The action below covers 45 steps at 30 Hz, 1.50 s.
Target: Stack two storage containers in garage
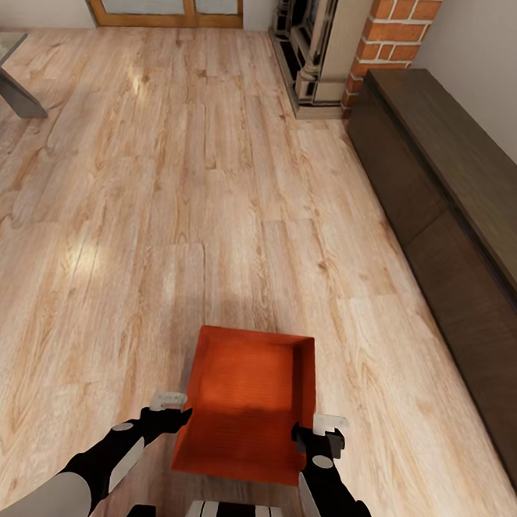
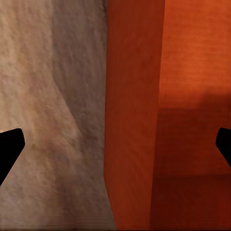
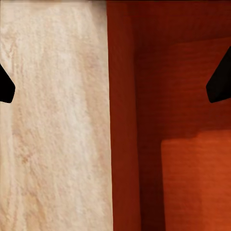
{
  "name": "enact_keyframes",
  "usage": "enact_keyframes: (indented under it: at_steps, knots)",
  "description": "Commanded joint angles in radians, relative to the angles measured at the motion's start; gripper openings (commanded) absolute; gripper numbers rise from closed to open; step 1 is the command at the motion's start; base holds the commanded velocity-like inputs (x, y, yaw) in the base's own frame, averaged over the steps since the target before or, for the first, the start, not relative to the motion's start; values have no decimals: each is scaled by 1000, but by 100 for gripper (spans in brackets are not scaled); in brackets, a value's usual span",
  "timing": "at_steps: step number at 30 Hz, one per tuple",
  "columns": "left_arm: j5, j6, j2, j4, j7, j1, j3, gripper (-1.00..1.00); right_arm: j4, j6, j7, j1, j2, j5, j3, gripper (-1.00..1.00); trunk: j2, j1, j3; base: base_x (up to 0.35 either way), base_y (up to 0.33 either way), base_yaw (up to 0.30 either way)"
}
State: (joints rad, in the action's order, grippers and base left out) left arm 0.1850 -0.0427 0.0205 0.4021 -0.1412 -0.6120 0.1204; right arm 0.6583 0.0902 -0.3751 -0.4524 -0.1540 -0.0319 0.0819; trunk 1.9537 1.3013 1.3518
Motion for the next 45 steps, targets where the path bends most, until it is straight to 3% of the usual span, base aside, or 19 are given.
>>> enact_keyframes:
  at_steps: [1,22,45]
  knots:
    - [11,-4,1,1,0,0,5,100,2,9,-7,0,1,-3,4,100,0,0,0,-98,0,0]
    - [11,-3,2,6,-2,0,6,100,3,8,-8,0,-1,-5,6,100,0,0,6,-16,-55,36]
    - [13,-5,3,4,-3,0,5,100,3,8,-8,0,-1,-4,6,100,0,0,6,16,37,-16]
